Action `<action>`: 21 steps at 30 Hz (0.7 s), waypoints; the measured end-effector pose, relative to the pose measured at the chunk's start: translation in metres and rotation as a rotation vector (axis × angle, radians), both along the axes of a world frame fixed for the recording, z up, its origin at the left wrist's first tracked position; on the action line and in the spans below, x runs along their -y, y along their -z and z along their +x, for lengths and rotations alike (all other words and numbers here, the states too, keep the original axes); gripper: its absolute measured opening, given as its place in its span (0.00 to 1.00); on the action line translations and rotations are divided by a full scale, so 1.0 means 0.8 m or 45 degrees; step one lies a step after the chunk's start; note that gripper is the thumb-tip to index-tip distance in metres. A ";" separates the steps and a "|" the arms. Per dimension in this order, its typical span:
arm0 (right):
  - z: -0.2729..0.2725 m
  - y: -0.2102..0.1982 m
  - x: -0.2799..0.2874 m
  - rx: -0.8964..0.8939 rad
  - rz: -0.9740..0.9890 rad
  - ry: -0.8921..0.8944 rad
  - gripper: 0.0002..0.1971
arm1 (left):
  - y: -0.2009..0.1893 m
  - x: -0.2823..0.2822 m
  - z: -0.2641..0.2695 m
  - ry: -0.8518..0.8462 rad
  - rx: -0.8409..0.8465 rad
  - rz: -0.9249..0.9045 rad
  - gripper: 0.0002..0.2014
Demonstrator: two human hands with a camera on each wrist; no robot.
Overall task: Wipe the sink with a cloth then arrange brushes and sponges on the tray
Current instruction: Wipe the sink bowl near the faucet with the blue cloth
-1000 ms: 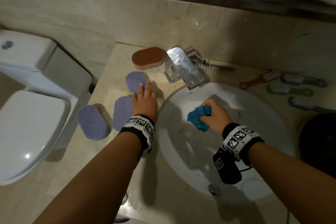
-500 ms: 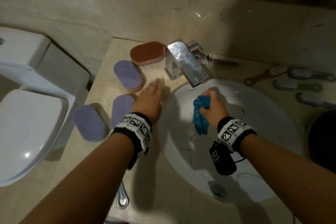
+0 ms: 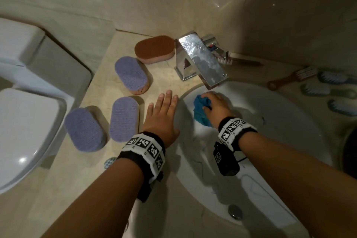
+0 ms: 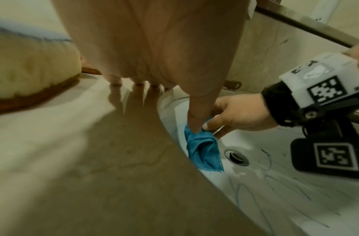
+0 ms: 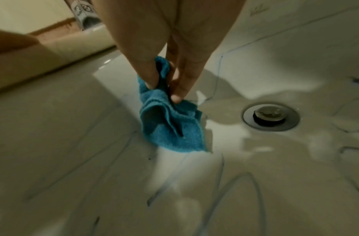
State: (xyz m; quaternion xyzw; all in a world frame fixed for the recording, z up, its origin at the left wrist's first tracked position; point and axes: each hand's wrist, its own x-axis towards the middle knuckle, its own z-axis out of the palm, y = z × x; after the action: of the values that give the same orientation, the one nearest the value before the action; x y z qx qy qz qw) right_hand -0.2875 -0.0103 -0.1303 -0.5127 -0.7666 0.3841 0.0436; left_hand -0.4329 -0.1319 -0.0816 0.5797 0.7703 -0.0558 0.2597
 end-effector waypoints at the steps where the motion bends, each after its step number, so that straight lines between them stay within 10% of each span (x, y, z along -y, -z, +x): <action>1: -0.003 0.005 0.002 0.026 -0.014 -0.038 0.19 | 0.000 0.001 -0.001 0.014 -0.011 -0.010 0.49; 13: 0.002 0.054 0.028 0.552 -0.109 -0.654 0.38 | -0.003 0.008 -0.007 0.081 -0.050 -0.058 0.50; 21: 0.010 0.068 0.017 0.241 -0.080 -0.458 0.26 | 0.003 0.010 -0.005 0.078 -0.097 -0.057 0.51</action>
State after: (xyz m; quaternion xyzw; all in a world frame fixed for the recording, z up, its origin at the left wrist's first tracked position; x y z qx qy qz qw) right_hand -0.2797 -0.0241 -0.1848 -0.4026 -0.8342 0.3593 -0.1139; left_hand -0.4372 -0.1398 -0.0842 0.5946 0.7600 -0.1029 0.2414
